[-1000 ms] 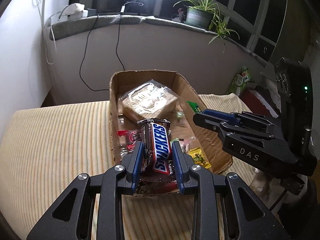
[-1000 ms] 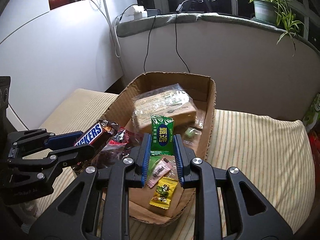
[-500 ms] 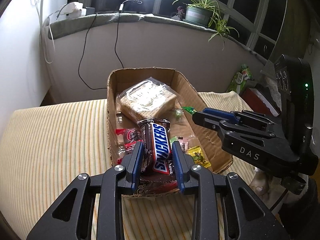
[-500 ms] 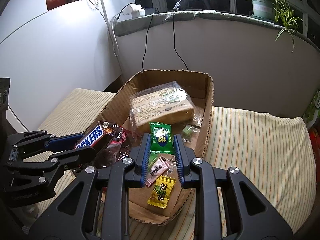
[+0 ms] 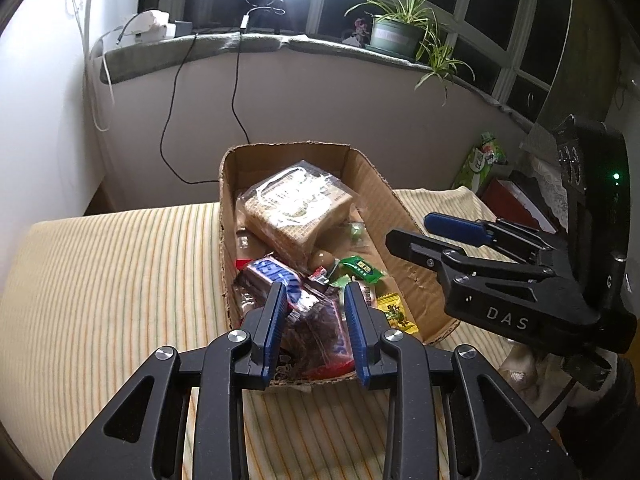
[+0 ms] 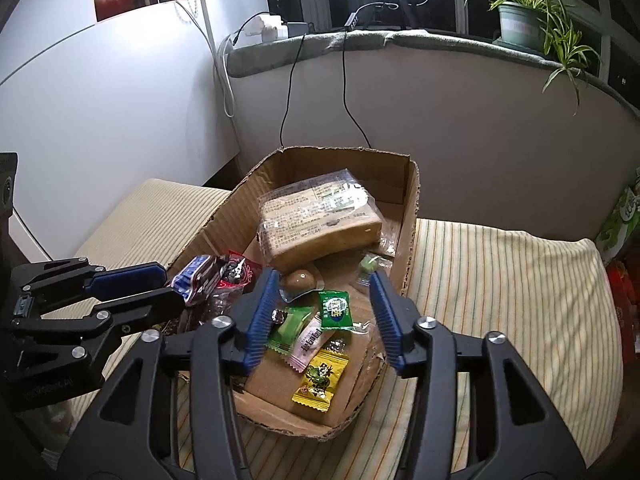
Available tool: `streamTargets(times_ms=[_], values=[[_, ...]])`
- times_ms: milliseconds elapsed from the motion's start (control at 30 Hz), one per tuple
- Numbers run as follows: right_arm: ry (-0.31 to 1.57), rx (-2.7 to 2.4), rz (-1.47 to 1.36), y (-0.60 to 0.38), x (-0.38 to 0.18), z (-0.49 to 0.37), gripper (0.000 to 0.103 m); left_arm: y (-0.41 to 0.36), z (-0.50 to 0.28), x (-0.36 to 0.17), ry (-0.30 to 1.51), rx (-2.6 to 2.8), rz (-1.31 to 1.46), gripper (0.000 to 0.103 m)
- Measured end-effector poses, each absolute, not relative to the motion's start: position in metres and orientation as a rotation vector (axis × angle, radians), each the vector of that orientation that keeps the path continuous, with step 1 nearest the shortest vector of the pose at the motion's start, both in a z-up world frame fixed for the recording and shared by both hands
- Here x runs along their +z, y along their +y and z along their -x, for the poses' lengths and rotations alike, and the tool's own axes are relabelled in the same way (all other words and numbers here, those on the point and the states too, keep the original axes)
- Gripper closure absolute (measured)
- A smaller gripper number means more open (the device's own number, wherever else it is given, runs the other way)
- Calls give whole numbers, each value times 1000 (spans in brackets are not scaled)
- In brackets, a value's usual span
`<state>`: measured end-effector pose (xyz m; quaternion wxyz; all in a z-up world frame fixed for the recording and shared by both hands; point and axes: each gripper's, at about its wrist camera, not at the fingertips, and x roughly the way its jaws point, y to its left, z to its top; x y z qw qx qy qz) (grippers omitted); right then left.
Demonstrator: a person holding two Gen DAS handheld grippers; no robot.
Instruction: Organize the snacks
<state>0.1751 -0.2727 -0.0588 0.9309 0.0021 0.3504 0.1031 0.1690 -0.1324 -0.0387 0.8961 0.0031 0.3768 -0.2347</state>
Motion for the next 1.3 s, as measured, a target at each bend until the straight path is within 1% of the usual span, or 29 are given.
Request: streamTargets(times_ms=[33, 67, 100, 133, 200, 233, 267, 300, 433, 500, 533, 600, 700, 800, 867, 933, 1000, 1300], values=[[714, 208, -3, -273, -58, -174, 44, -132, -168, -38, 780, -486, -6, 74], [711, 205, -2, -273, -57, -173, 41, -132, -167, -37, 778, -484, -7, 69], [707, 202, 0, -273, -55, -171, 39, -131, -166, -37, 775, -481, -6, 67], [704, 198, 2, -273, -54, -169, 38, -130, -165, -36, 771, -481, -5, 67], [697, 189, 8, -273, -51, -166, 31, -129, -162, -34, 767, -480, -2, 67], [693, 186, 9, -273, -50, -164, 29, -128, -161, -33, 765, -480, -1, 66], [690, 184, 9, -273, -49, -162, 26, -127, -159, -32, 762, -479, -1, 64], [686, 181, 8, -274, -47, -160, 25, -126, -158, -32, 759, -477, 0, 59], [674, 176, 2, -273, -42, -151, 20, -123, -149, -28, 748, -470, 4, 57], [668, 174, 1, -272, -39, -146, 16, -120, -145, -27, 742, -463, 5, 53], [665, 173, 1, -272, -38, -144, 16, -118, -142, -26, 738, -459, 8, 52], [660, 172, 0, -271, -36, -138, 15, -113, -137, -24, 733, -448, 18, 46], [654, 166, -4, -270, -33, -128, 12, -106, -130, -24, 727, -430, 29, 40], [642, 157, -3, -268, -30, -115, 7, -100, -122, -24, 721, -413, 32, 40], [634, 148, -6, -268, -29, -107, 6, -96, -114, -22, 711, -399, 27, 39], [631, 142, -11, -268, -29, -99, 5, -94, -109, -22, 704, -392, 27, 39], [631, 138, -17, -268, -30, -92, 5, -93, -102, -21, 697, -382, 21, 34], [629, 119, -43, -273, -32, -71, 3, -91, -81, -22, 677, -331, -8, 31]])
